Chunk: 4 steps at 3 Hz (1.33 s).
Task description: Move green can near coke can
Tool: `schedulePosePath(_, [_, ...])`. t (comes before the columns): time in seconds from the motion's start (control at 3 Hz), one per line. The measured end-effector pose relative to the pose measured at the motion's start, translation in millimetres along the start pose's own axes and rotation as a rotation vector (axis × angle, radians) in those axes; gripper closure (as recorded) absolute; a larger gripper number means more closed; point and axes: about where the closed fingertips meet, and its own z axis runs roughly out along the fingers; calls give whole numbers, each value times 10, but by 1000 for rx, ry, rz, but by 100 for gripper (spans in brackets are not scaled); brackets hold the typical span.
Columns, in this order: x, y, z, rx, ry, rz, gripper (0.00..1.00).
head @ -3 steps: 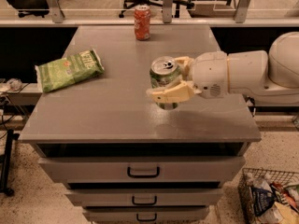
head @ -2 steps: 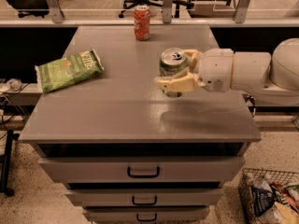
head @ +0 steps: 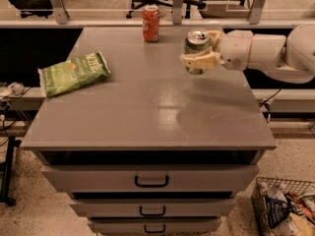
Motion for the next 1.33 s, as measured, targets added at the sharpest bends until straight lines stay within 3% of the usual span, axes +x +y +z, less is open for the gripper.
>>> schedulePosePath(0.33, [206,-538,158,27,-12,29,100])
schedulePosePath(0.67, [179,-1062,331,102,-57,40,100])
schedulePosePath(1.0, [108,-1408,529,186,-62,63,100])
schedulePosePath(1.33, [144,-1583,789,223,-39,124,100])
